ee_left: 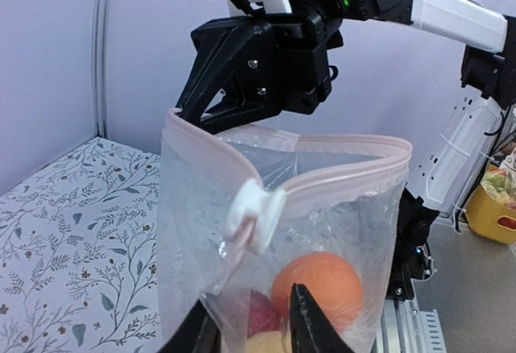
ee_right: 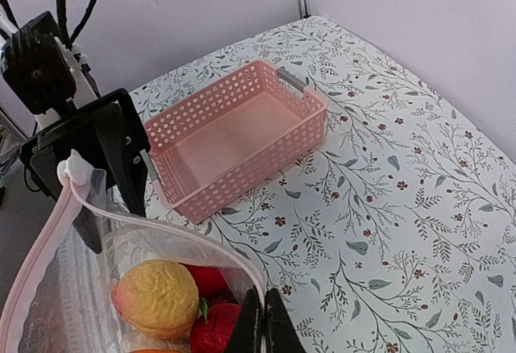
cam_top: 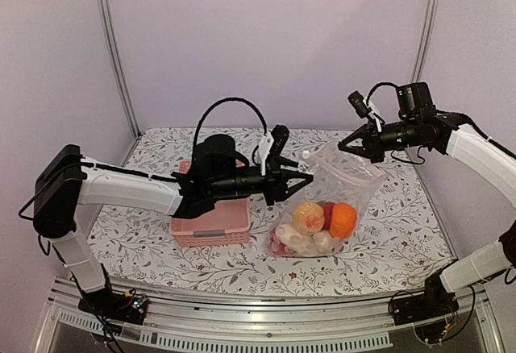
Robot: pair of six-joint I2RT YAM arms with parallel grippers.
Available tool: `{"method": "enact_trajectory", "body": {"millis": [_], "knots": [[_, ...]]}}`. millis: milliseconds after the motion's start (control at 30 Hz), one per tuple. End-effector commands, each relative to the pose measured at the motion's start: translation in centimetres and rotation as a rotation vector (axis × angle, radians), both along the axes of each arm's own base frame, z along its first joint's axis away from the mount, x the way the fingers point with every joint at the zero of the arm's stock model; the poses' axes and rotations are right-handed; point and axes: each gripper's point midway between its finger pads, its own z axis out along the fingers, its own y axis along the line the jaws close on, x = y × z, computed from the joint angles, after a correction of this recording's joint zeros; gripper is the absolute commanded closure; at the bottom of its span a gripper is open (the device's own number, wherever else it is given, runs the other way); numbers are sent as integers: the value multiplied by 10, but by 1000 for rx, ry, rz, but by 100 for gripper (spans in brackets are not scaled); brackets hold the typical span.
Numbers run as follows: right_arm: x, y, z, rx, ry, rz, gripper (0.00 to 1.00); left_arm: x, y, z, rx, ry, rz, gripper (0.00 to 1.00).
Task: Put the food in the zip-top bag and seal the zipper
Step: Pass from the right arm to the left, then pass from the left arm to the right
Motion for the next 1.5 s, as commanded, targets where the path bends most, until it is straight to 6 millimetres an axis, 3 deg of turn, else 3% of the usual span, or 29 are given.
{"method": "enact_trajectory", "body": {"millis": [0, 67, 167, 300, 400, 500, 633, 900, 1133, 1300, 1467], "knots": [[-4, 0, 4, -1, -14, -5, 100, 3, -1, 12, -79, -6, -42, 83], [-4, 0, 5, -7, -17, -8, 100, 5, 2, 13, -95, 3, -39, 85], [-4, -2, 12, -41, -35, -22, 92, 4, 6, 19, -115, 11, -39, 86], [-7, -5, 46, -74, -102, -32, 81, 0, 10, 29, -122, 21, -43, 87], [-19, 0, 65, -85, -144, -15, 78, 0, 12, 28, -107, 26, -37, 88], [-40, 11, 72, -101, -157, 34, 78, 3, 13, 22, -88, 31, -14, 88], [-65, 29, 60, -146, -140, 119, 75, 3, 14, 20, -83, 45, -9, 90], [-82, 45, 27, -271, -96, 203, 65, 5, 15, 25, -85, 47, 4, 90], [-83, 56, 25, -270, -87, 221, 63, 4, 15, 26, -78, 52, -2, 90], [-91, 65, 39, -237, -70, 262, 55, 4, 16, 27, -68, 53, 2, 90], [-85, 67, 28, -301, -92, 231, 51, 4, 16, 27, -58, 52, 2, 89]]}}
